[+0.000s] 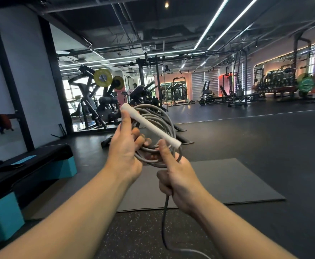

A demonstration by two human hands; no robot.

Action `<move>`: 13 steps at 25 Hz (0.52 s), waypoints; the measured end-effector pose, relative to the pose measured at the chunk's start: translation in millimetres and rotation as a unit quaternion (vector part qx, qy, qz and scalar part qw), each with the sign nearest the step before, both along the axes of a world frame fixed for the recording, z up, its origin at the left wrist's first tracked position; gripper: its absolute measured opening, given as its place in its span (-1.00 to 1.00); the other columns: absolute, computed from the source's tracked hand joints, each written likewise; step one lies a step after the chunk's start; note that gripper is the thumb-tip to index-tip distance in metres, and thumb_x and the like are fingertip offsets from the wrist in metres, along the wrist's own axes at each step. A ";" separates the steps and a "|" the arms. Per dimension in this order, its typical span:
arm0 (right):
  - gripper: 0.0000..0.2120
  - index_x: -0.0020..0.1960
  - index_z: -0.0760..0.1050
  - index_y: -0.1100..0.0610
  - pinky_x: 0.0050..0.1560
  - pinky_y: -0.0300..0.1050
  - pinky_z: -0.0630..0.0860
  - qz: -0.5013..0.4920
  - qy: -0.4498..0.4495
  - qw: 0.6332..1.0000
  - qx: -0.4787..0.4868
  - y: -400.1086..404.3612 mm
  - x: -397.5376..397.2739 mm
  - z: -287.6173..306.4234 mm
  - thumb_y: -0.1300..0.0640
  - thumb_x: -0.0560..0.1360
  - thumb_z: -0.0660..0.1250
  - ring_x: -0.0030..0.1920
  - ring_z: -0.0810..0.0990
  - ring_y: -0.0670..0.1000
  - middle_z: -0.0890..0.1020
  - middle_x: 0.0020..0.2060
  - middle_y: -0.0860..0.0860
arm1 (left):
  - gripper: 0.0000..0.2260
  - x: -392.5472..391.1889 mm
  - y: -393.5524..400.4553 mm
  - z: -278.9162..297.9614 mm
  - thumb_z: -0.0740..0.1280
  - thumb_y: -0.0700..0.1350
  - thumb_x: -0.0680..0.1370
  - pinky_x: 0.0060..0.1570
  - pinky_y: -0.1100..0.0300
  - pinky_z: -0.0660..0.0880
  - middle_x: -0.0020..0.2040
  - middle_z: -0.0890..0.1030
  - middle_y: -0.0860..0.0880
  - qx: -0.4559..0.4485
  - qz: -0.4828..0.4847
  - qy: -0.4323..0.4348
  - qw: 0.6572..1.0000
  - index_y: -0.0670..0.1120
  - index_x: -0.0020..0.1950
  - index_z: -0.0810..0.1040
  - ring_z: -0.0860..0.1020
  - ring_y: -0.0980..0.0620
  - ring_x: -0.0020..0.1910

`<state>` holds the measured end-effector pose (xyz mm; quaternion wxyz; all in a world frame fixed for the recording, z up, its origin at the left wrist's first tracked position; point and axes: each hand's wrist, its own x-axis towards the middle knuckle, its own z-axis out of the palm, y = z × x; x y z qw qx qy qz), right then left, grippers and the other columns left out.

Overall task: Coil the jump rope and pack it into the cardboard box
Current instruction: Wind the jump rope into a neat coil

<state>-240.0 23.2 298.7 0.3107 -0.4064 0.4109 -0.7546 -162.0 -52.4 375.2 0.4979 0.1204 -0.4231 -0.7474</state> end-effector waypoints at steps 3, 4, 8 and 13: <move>-0.42 0.18 0.57 0.26 -0.57 -0.32 0.11 -0.024 -0.048 0.999 0.000 -2.6 -4.1 3.1 -0.24 0.48 0.39 -0.62 0.13 -0.15 0.32 -0.15 0.21 | -0.72 -2.4 5.2 -6.2 0.27 0.15 0.63 -0.32 0.19 0.40 -0.39 0.26 0.06 0.001 -0.011 0.024 1.000 -0.04 0.14 0.51 0.19 0.12 -0.51; -0.53 0.21 0.59 0.25 -0.57 -0.32 0.13 -0.023 -0.056 0.998 0.010 -0.9 -6.5 4.9 -0.14 0.56 0.36 -0.62 0.14 -0.15 0.34 -0.24 0.20 | -0.73 -2.1 3.1 -9.2 0.24 0.13 0.65 -0.33 0.21 0.41 -0.37 0.30 0.06 0.004 -0.012 0.029 1.000 -0.05 0.18 0.49 0.21 0.13 -0.54; -0.78 -0.08 0.57 0.08 -0.59 -0.32 0.12 0.010 -0.055 0.997 0.044 5.9 -10.0 13.9 0.04 0.66 0.22 -0.60 0.16 -0.12 0.31 -0.50 -0.05 | -0.68 -1.4 1.3 -22.0 0.22 0.14 0.65 -0.40 0.18 0.58 -0.28 0.44 -0.01 0.060 0.001 -0.007 0.998 -0.12 0.01 0.50 0.45 0.08 -0.41; -0.75 -0.18 0.37 0.05 -0.54 -0.32 0.09 -0.027 0.027 0.994 0.102 13.0 -19.4 19.3 0.08 0.68 0.13 -0.60 0.13 -0.08 0.24 -0.54 -0.04 | -0.71 6.6 4.0 -37.1 0.33 0.02 0.63 -0.34 0.12 0.62 -0.06 0.58 -0.07 0.107 0.019 -0.130 0.986 -0.13 0.26 0.55 0.58 0.04 -0.27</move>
